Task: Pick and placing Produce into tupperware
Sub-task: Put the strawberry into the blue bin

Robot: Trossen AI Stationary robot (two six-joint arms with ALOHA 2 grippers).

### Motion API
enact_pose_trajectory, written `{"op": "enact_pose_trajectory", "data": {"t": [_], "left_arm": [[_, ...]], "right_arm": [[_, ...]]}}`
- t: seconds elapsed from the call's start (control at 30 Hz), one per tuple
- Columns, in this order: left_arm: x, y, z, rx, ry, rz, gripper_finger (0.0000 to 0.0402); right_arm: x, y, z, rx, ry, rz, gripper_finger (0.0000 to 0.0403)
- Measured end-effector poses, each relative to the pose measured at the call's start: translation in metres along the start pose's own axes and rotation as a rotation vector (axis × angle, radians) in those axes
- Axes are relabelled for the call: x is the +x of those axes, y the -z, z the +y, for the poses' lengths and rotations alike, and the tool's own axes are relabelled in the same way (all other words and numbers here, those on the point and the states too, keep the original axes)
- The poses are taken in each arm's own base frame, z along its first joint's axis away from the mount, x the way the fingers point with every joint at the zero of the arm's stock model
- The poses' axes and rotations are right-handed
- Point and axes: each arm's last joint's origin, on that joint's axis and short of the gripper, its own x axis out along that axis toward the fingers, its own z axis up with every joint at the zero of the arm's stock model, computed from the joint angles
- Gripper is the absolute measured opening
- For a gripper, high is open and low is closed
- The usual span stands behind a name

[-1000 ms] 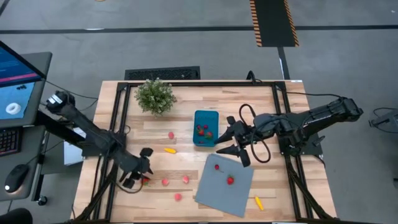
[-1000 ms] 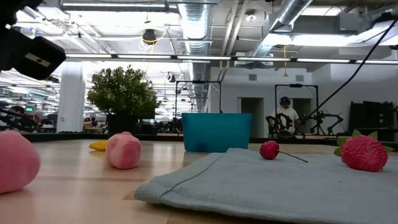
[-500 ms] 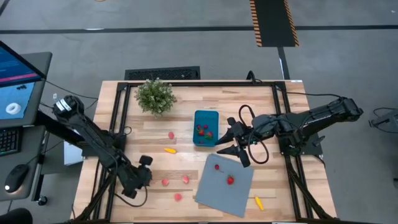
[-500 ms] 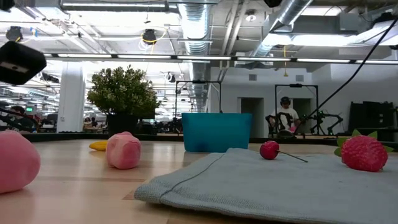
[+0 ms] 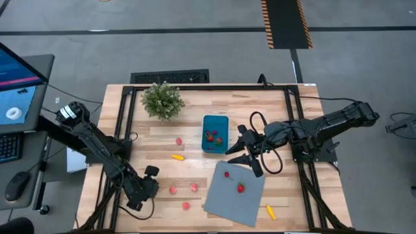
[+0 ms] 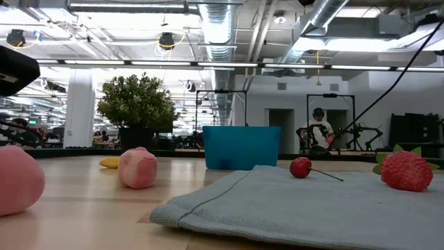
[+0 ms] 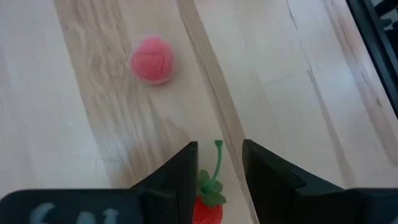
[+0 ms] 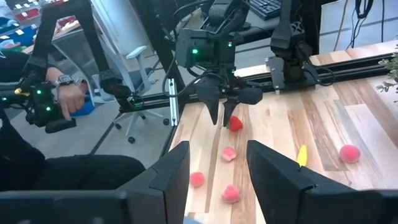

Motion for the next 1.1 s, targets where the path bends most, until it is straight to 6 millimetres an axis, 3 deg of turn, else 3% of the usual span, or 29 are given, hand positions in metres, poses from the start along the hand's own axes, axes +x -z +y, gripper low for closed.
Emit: {"op": "enact_pose_trajectory", "data": {"t": [0.4,0.5,0.63,0.87,1.1], "left_arm": [[0.015,0.004,-0.001,-0.007,-0.013,0.055,0.0110],[0.015,0.003,-0.001,-0.012,-0.012,0.048,0.0082],[0.015,0.004,-0.001,-0.015,0.005,0.060,0.0014],[0.015,-0.001,0.002,-0.030,-0.046,0.025,0.0001],[0.005,-0.021,0.013,-0.018,-0.167,-0.100,0.0000]], "right_arm": [[0.000,0.000,0.000,0.000,0.001,0.002,0.0179],[0.000,0.000,0.000,0.000,0.001,0.004,0.0177],[0.004,0.002,-0.001,0.001,0.006,0.015,0.0176],[0.004,0.002,-0.002,-0.006,0.049,0.005,0.0173],[0.004,0.003,-0.005,-0.070,0.131,-0.002,0.0171]]}}
